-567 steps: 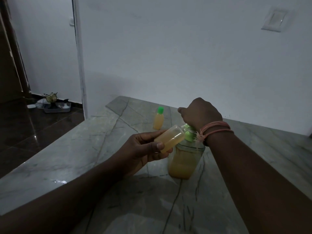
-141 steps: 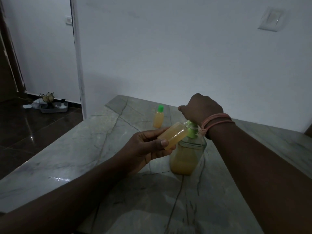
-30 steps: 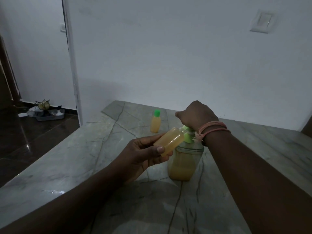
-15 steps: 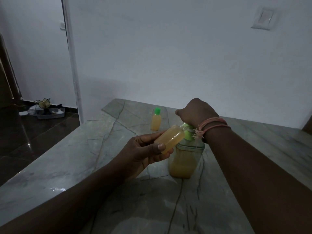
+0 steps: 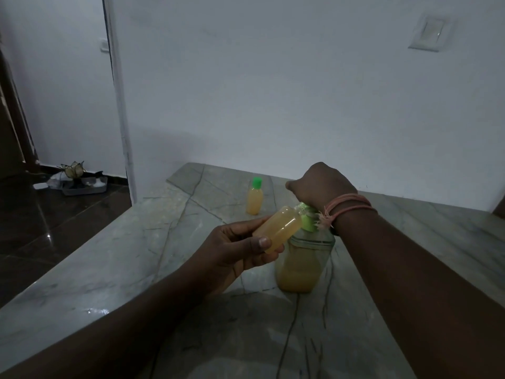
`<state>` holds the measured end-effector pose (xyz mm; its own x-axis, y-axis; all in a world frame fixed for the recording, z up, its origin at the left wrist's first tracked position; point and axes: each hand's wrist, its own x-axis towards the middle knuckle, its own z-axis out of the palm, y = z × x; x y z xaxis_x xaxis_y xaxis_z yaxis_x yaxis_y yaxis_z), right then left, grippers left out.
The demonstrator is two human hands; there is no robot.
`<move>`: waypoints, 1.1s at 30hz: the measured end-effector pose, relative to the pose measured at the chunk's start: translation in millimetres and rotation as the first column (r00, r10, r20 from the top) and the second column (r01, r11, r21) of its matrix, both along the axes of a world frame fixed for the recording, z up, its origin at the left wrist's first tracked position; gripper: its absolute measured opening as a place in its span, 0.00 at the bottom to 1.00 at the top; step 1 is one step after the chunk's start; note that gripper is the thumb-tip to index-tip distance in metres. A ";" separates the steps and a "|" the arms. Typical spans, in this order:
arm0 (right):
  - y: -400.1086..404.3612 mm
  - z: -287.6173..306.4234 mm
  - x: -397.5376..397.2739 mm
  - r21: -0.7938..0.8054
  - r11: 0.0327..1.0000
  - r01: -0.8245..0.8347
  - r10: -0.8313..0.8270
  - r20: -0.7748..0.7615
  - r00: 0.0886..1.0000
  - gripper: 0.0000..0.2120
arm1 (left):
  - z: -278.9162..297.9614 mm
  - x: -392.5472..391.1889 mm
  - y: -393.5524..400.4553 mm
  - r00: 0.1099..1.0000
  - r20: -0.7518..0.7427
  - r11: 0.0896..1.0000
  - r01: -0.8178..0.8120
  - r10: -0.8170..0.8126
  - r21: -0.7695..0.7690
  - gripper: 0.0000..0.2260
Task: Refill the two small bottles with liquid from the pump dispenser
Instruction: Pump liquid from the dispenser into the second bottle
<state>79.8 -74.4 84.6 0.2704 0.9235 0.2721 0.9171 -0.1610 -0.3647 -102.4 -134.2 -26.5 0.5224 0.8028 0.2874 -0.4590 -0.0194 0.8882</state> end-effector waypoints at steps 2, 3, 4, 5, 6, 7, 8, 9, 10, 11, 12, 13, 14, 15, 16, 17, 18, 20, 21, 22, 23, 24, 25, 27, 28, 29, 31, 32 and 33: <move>-1.1 4.6 -1.5 -0.010 1.000 -0.007 0.008 0.041 0.999 0.16 | 0.8 0.6 -1.3 1.000 0.006 1.000 -0.001 0.001 -0.004 0.24; -0.7 5.6 -1.5 -0.007 1.000 -0.007 0.007 0.053 0.999 0.16 | 1.1 0.7 -1.6 1.000 0.007 1.000 -0.001 0.001 -0.006 0.24; 0.7 5.2 -0.6 0.003 1.000 -0.007 0.007 0.051 0.999 0.16 | 1.2 0.5 -1.5 1.000 0.011 1.000 0.000 0.000 -0.006 0.24; 2.4 3.4 0.6 0.015 1.000 -0.006 0.006 0.038 0.999 0.15 | 0.9 0.2 -1.3 1.000 0.015 1.000 0.001 -0.001 -0.006 0.24; 4.2 0.8 2.3 0.025 1.000 -0.001 0.001 0.014 1.000 0.15 | 0.7 0.0 -0.4 1.000 0.017 1.000 0.003 -0.003 -0.002 0.23; 5.5 -1.3 3.6 0.029 1.000 0.009 -0.008 -0.010 1.000 0.14 | 0.8 0.2 0.8 1.000 0.012 1.000 0.005 -0.005 0.004 0.22; 6.2 -3.3 3.5 0.022 1.000 0.020 -0.019 -0.029 0.999 0.13 | 0.1 0.0 1.4 1.000 0.005 1.000 0.006 -0.006 0.007 0.22; 5.9 -3.5 3.4 0.013 0.999 0.030 -0.030 -0.034 0.999 0.12 | -0.7 0.1 1.9 1.000 0.002 1.000 0.005 -0.005 0.007 0.21; 5.3 -3.5 2.8 0.009 0.999 0.039 -0.038 -0.026 0.999 0.11 | -1.9 0.2 1.9 1.000 0.003 1.000 0.002 -0.002 0.002 0.20; 4.4 -3.5 2.3 0.013 0.999 0.046 -0.046 -0.007 0.999 0.12 | -2.6 0.0 1.5 1.000 0.003 1.000 -0.003 0.003 -0.004 0.19; 3.2 -3.2 2.3 0.020 0.999 0.049 -0.049 0.011 0.999 0.13 | -2.1 0.4 1.1 1.000 -0.001 1.000 -0.008 0.008 -0.007 0.19; 2.0 -2.8 2.2 0.021 0.999 0.045 -0.045 0.020 0.999 0.14 | -1.8 0.6 0.1 1.000 -0.005 1.000 -0.012 0.012 -0.008 0.19; 1.4 -1.3 1.7 0.012 0.999 0.032 -0.032 0.019 0.999 0.14 | -1.4 1.1 -0.4 1.000 -0.007 1.000 -0.017 0.017 -0.005 0.19; 0.8 0.7 1.0 -0.004 1.000 0.016 -0.016 0.017 1.000 0.15 | -0.8 1.6 -0.9 1.000 -0.009 1.000 -0.019 0.019 -0.003 0.19; -0.3 2.5 0.6 -0.021 1.000 0.004 -0.003 0.017 1.000 0.15 | -0.1 2.2 -1.3 1.000 -0.010 1.000 -0.016 0.016 -0.005 0.19; -0.6 4.2 0.2 -0.032 0.999 -0.006 0.006 0.017 1.000 0.16 | 0.1 2.3 -1.5 1.000 -0.008 1.000 -0.012 0.012 -0.007 0.19; -0.1 5.0 0.3 -0.034 0.999 -0.012 0.012 0.009 1.000 0.16 | 0.1 2.1 -1.1 1.000 -0.005 1.000 -0.009 0.009 -0.006 0.19; 2.1 2.8 2.3 -0.018 1.000 -0.012 0.012 -0.022 1.000 0.15 | -0.9 1.2 0.1 1.000 -0.001 1.000 0.004 -0.004 0.003 0.20; 3.5 0.4 4.1 -0.005 1.000 -0.002 0.002 -0.038 0.999 0.14 | -1.4 0.8 1.0 1.000 -0.002 1.000 0.009 -0.009 0.009 0.22; 4.6 -1.7 5.4 0.006 1.000 0.011 -0.010 -0.048 0.999 0.13 | -1.7 0.7 2.2 1.000 -0.005 1.000 0.008 -0.008 0.014 0.22; 5.3 -3.5 5.9 0.010 1.000 0.023 -0.022 -0.051 0.998 0.13 | -2.1 0.5 2.7 1.000 -0.009 1.000 0.007 -0.007 0.018 0.23; 5.5 -4.5 5.6 0.014 0.999 0.034 -0.033 -0.045 0.998 0.12 | -2.6 0.4 3.4 1.000 -0.013 1.000 0.007 -0.007 0.021 0.23; 5.7 -4.9 4.8 0.024 0.999 0.045 -0.044 -0.030 0.999 0.12 | -3.2 0.3 4.0 1.000 -0.013 1.000 0.007 -0.007 0.026 0.23; 4.6 -5.3 3.6 0.038 0.998 0.049 -0.049 -0.007 0.999 0.13 | -3.1 -0.4 2.6 1.000 -0.004 0.999 0.008 -0.008 0.031 0.22; 3.4 -4.8 3.7 0.033 0.999 0.041 -0.041 -0.009 0.999 0.13 | -2.6 -0.3 1.3 1.000 0.003 1.000 0.013 -0.013 0.029 0.22; 2.4 -2.6 3.4 0.019 0.999 0.028 -0.028 -0.012 1.000 0.13 | -2.0 0.1 0.6 1.000 0.009 1.000 0.013 -0.013 0.029 0.21; 0.2 2.3 2.0 -0.019 1.000 0.009 -0.009 0.003 1.000 0.15 | -0.1 0.9 -0.8 1.000 0.001 1.000 0.001 -0.001 0.027 0.21; -0.7 3.7 1.4 -0.024 1.000 0.005 -0.005 0.013 1.000 0.16 | -0.3 0.9 -1.1 1.000 -0.007 1.000 -0.004 0.004 0.023 0.20; -0.7 4.5 1.4 -0.017 1.000 0.003 -0.003 0.014 1.000 0.16 | -0.8 0.9 -0.5 1.000 -0.009 1.000 -0.007 0.007 0.021 0.20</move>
